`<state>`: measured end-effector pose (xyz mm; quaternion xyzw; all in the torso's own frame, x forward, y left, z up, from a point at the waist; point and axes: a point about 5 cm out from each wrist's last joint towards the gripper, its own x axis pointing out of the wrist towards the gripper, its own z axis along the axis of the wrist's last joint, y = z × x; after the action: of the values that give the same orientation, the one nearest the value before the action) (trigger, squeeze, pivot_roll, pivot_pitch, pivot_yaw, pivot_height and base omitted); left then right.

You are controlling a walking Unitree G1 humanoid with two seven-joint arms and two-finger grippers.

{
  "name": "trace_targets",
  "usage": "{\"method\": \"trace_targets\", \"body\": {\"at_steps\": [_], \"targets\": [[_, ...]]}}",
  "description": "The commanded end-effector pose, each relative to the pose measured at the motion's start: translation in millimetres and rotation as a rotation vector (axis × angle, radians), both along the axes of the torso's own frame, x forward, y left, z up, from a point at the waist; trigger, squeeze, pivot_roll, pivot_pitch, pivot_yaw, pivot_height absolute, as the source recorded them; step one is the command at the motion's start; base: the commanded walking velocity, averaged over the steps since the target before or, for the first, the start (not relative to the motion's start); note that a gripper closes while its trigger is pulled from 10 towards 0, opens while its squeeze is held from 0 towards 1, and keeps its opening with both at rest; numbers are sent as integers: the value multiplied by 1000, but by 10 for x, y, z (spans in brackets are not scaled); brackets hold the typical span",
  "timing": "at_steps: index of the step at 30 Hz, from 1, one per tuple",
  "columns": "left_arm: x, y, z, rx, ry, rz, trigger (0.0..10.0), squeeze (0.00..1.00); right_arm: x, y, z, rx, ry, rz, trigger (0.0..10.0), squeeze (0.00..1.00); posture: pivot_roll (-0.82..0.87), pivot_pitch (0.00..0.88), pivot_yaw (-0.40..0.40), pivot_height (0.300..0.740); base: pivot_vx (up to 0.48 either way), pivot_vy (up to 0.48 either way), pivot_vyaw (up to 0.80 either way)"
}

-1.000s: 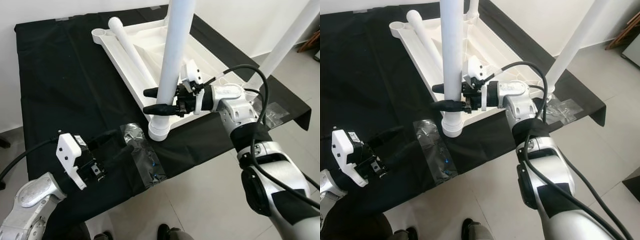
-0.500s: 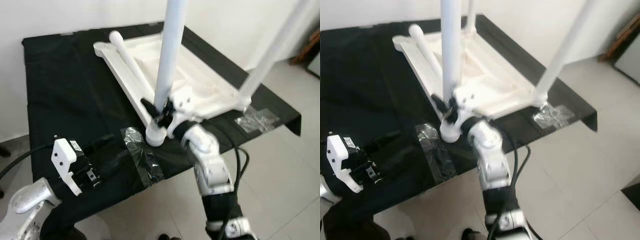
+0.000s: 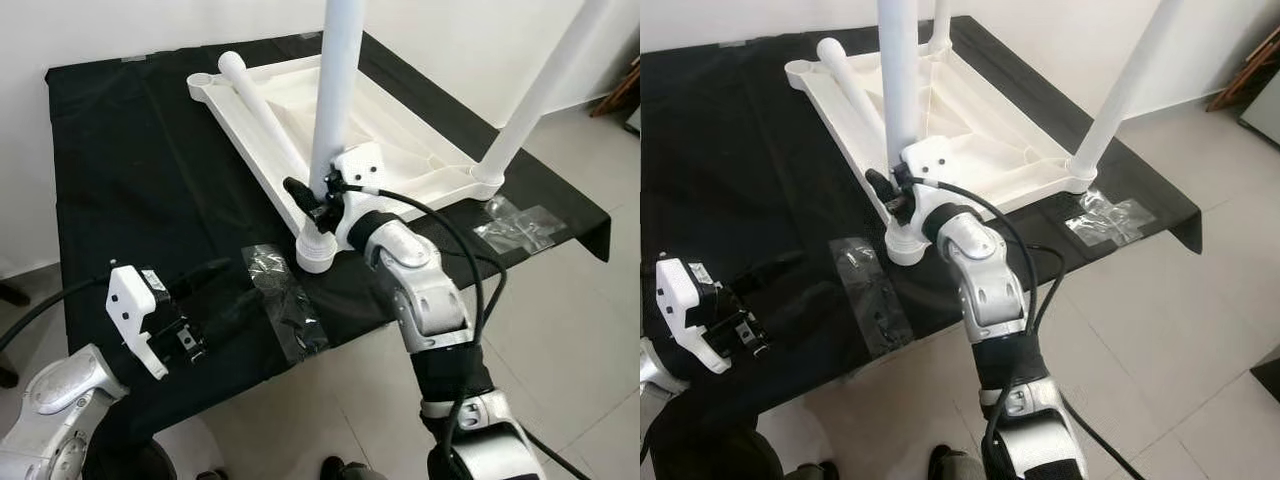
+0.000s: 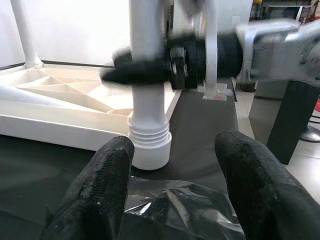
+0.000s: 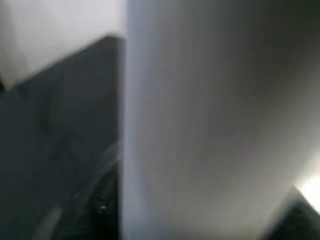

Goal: Building children table

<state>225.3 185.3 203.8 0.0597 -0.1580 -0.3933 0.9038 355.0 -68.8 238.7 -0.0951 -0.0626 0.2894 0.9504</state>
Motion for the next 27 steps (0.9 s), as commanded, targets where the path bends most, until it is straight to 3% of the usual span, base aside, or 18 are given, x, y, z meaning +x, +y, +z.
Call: {"method": "trace_targets", "body": {"at_steps": [1, 2, 7, 8, 13, 21, 22, 24, 25, 27], "targets": [[4, 27, -36, 17, 24, 5, 10000, 0, 28, -49, -61, -5, 44, 10, 10000, 1000, 80, 245, -101, 740, 0, 0, 0], [6, 40, -28, 19, 20, 13, 10000, 0, 102, -132, 154, -27, -4, 169, 10000, 1000, 88, 248, -108, 740, 0, 0, 0], [0, 36, -36, 18, 22, 16, 10000, 0, 150, -227, 309, -82, -46, 283, 10000, 1000, 89, 249, -111, 740, 0, 0, 0], [-1, 32, -39, 18, 22, 16, 10000, 0, 121, -264, 341, -159, -66, 408, 10000, 0, 90, 250, -111, 740, 0, 0, 0], [-4, 29, -36, 15, 21, 17, 10000, 0, 58, -333, 360, -237, -73, 621, 10000, 0, 94, 254, -116, 740, 0, 0, 0], [-29, 28, -38, 17, 23, 20, 10000, 0, 207, -347, 351, -240, -28, 667, 10000, 0, 105, 261, -119, 740, 0, 0, 0], [-38, 37, -30, 18, 22, 24, 10000, 0, 229, -347, 355, -240, -28, 667, 6863, 0, 116, 268, -121, 740, 0, 0, 0], [-38, 37, -30, 18, 22, 24, 10000, 0, 229, -347, 355, -240, -28, 667, 6863, 0, 116, 268, -121, 740, 0, 0, 0], [-51, 50, -21, 21, 21, 29, 10000, 0, 248, -355, 360, -244, -28, 667, 471, 0, 126, 277, -122, 740, 0, 0, 0], [-67, 61, -11, 23, 21, 34, 10000, 0, 263, -364, 371, -241, -30, 671, 0, 0, 131, 285, -121, 740, 0, 0, 0]]}}
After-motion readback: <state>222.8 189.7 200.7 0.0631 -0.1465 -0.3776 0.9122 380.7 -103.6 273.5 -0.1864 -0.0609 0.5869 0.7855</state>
